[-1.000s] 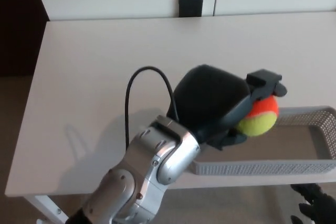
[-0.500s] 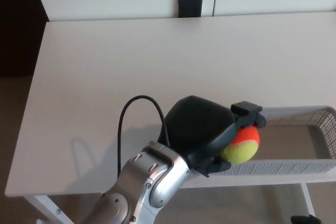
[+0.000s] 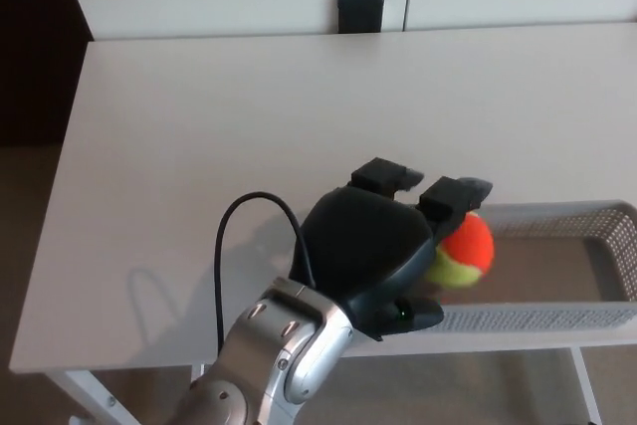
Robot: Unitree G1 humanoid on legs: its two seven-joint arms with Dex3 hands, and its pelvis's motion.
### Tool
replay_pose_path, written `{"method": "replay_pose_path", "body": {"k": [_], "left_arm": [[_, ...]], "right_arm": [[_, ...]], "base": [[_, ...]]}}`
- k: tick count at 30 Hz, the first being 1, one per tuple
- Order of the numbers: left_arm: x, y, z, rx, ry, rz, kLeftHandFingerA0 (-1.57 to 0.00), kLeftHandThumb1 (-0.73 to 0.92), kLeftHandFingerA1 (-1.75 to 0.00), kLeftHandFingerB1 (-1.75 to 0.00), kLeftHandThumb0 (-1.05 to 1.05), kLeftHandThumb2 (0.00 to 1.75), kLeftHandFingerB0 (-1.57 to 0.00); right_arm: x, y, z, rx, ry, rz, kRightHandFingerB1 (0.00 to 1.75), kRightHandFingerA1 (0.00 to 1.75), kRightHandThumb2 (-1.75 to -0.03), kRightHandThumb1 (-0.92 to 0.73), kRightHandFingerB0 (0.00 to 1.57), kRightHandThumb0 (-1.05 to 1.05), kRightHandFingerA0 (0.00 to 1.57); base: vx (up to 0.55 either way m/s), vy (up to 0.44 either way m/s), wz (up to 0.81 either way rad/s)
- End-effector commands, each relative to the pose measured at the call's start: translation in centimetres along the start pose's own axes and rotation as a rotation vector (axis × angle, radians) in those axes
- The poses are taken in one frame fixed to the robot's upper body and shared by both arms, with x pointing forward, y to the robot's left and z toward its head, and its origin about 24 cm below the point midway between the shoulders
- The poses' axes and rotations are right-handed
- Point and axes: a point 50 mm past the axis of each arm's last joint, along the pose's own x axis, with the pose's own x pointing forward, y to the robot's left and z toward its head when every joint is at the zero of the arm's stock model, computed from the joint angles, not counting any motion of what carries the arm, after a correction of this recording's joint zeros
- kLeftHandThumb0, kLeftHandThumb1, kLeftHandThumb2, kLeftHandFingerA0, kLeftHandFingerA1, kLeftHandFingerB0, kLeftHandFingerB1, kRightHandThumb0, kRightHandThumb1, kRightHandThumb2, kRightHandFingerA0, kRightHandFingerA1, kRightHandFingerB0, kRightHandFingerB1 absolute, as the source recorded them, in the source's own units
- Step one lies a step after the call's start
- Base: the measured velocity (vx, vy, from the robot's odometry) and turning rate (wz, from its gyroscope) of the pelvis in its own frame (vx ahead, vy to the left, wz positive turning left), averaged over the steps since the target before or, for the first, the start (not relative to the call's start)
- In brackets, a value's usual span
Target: The robot walk towards a table in front and uses its left hand to pickup a tennis ball on the left side and put it in a container on the right hand side
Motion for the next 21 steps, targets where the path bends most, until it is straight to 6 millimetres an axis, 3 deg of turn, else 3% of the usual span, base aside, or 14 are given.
{"method": "replay_pose_path", "body": {"k": [1,6,7,8,9,14,19,21], "left_arm": [[0.2,0.6,-0.6,0.028,0.063,0.058,0.00,0.50,-0.18,-0.21,-0.80,0.74,-0.01],[0.0,0.5,-0.4,0.024,0.069,0.056,-0.02,0.50,-0.19,-0.22,-0.79,0.73,-0.03],[0.1,0.7,-0.5,0.033,0.075,0.059,0.00,0.65,-0.23,-0.25,-0.79,0.60,-0.02],[0.2,1.0,-0.5,0.044,0.083,0.063,0.00,0.65,-0.23,-0.25,-0.79,0.60,-0.02],[0.3,1.3,-0.7,0.052,0.083,0.072,-0.01,0.50,-0.20,-0.21,-0.77,0.91,-0.05],[-0.3,1.8,-0.8,0.027,0.081,0.092,0.00,0.49,-0.16,-0.17,-0.80,0.92,0.00],[-2.3,3.3,-0.5,0.004,0.047,0.136,0.00,0.51,-0.14,-0.18,-0.82,0.94,0.00],[-4.9,5.4,-0.5,0.001,0.008,0.218,0.00,0.51,-0.13,-0.17,-0.83,0.93,0.00]], "right_arm": [[0.1,-0.3,0.0,0.002,0.000,-0.001,0.39,0.45,-0.63,-0.87,0.09,0.03,0.13],[-0.2,-0.1,-0.3,-0.004,0.007,0.005,0.39,0.45,-0.63,-0.87,0.09,0.03,0.13],[-0.1,-0.1,-0.3,-0.009,0.005,0.005,0.39,0.43,-0.63,-0.86,0.10,0.04,0.12],[-0.1,-0.1,-0.3,-0.015,0.002,0.005,0.39,0.43,-0.63,-0.86,0.10,0.04,0.12],[0.0,-0.1,-0.1,-0.013,-0.004,0.004,0.39,0.44,-0.63,-0.86,0.10,0.04,0.12],[-0.2,0.1,0.0,-0.021,-0.015,0.009,0.39,0.43,-0.63,-0.86,0.09,0.04,0.11],[-0.5,0.2,-0.8,0.003,0.002,0.018,0.38,0.42,-0.63,-0.87,0.07,0.04,0.10],[-0.7,0.4,-1.3,0.021,0.012,0.018,0.38,0.42,-0.64,-0.87,0.07,0.05,0.09]], "base": [[0.00,0.000,0.00],[0.00,0.000,0.00],[0.00,0.000,0.00],[0.00,0.000,0.00],[0.00,0.000,0.00],[0.00,0.000,0.00],[0.00,0.000,0.00],[0.00,0.000,0.00]]}}
